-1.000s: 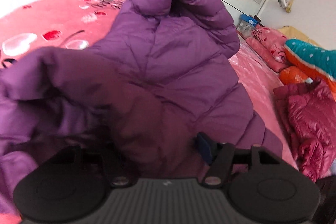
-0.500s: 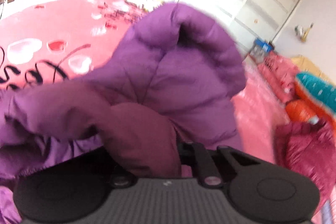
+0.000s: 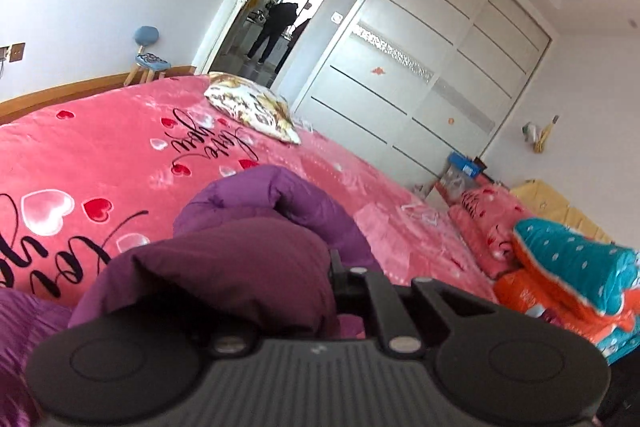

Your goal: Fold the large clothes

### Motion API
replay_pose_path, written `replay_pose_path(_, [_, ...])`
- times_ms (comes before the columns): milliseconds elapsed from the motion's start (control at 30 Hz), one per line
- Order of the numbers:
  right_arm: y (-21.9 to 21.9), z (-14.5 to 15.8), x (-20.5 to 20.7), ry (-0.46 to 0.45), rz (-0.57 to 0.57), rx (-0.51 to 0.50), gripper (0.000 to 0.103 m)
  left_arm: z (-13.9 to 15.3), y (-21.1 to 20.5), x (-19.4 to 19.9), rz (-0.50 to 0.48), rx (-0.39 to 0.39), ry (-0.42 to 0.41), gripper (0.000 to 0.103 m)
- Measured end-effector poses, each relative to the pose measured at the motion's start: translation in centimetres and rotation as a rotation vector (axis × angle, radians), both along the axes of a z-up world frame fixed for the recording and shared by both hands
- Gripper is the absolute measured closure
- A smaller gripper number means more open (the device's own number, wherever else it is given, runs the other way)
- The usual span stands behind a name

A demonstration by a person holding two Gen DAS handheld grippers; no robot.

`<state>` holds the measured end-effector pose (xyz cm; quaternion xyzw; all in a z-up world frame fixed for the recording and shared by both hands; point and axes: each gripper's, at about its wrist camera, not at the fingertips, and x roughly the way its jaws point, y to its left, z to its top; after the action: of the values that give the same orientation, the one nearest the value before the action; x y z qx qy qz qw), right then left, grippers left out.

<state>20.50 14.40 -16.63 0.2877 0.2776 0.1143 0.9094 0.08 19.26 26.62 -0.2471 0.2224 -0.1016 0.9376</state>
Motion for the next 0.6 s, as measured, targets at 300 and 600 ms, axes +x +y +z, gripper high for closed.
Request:
replay_pose_path(300, [-1.7, -0.2, -1.0, 0.016, -0.107, 0.176, 0.000, 2.8, 2.9, -2.9, 0.017, -0.054, -0.061, 0.097])
replay_pose_path(600, [-1.7, 2.2, -1.9, -0.007, -0.096, 0.186, 0.079, 4.8, 4.7, -6.2, 0.011, -0.090, -0.103, 0.097])
